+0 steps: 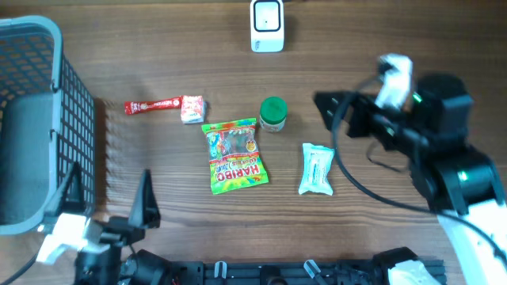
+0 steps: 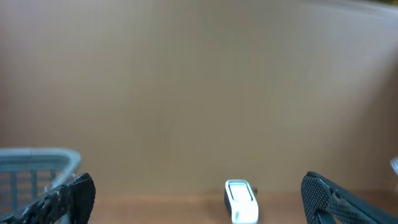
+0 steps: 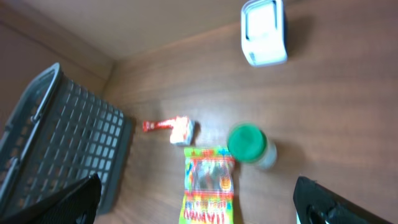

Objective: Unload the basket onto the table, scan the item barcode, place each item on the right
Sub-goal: 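Move the right gripper to the green-lidded jar and grasp it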

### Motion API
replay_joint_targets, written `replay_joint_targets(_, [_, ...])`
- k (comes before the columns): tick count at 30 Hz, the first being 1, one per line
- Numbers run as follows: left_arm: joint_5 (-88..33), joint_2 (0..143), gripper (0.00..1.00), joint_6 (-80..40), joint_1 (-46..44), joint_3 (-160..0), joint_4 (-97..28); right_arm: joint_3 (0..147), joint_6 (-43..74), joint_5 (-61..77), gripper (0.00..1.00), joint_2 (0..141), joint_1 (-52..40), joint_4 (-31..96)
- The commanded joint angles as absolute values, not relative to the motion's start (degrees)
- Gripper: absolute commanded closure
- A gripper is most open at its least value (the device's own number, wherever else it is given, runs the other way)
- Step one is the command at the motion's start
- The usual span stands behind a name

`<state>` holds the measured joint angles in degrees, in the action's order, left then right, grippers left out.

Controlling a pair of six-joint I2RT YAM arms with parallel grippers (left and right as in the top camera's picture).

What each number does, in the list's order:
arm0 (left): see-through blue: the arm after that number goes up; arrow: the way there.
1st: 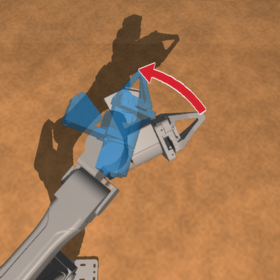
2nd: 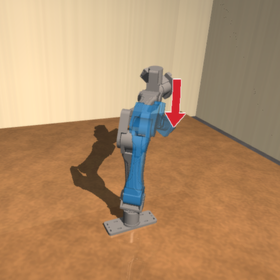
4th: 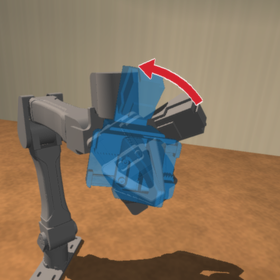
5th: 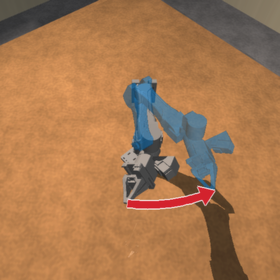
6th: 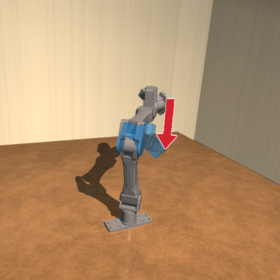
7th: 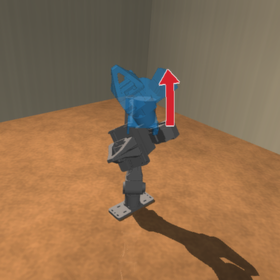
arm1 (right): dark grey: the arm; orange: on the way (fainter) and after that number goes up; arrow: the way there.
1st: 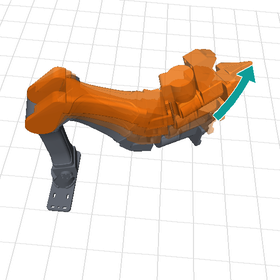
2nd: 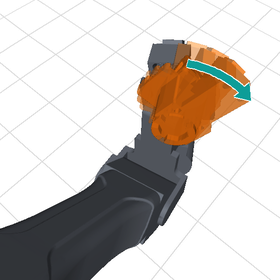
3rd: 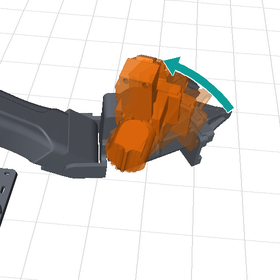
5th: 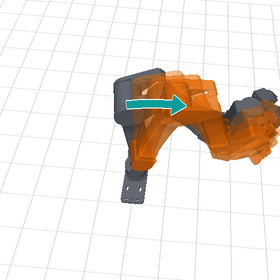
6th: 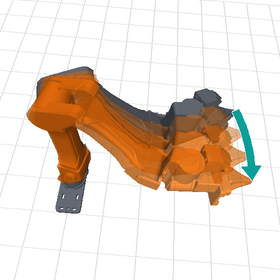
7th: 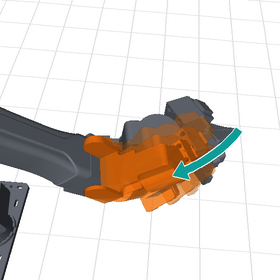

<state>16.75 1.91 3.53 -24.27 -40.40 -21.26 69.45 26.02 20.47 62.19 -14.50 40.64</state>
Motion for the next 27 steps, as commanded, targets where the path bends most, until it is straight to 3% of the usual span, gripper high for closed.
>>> replay_joint_targets(1, [22.1, 1.7, 0.00, -5.0, -24.5, -33.9, -21.6, 83.8, 24.8, -4.4, 0.00, 71.7, -27.0, 49.5])
replay_joint_targets(4, [24.8, 1.7, 0.00, -8.2, -24.5, -30.9, -25.5, 91.6, 25.9, -9.4, 0.00, 78.7, -33.8, 54.3])
replay_joint_targets(7, [19.5, 1.7, 0.00, -7.9, -24.5, -30.6, -32.8, 91.8, 24.9, 0.1, 0.00, 81.3, -34.2, 53.0])
replay_joint_targets(9, [18.8, 1.7, 0.00, -8.0, -24.5, -30.5, -35.5, 91.4, 26.5, -0.6, 0.00, 82.7, -34.2, 50.6])
replay_joint_targets(12, [18.9, 1.7, 0.00, -10.1, -24.5, -28.8, -35.2, 91.7, 36.7, -0.6, 0.01, 88.5, -33.6, 54.9])
replay_joint_targets(20, [19.8, 1.7, 0.00, -17.8, -24.5, -20.0, -34.1, 105.3, 48.9, -1.3, 0.01, 107.1, -31.0, 65.0])
replay_joint_targets(27, [20.0, 1.7, 0.00, -20.4, -24.5, -15.4, -33.5, 105.3, 51.0, 1.4, 0.00, 112.3, -28.1, 65.6])
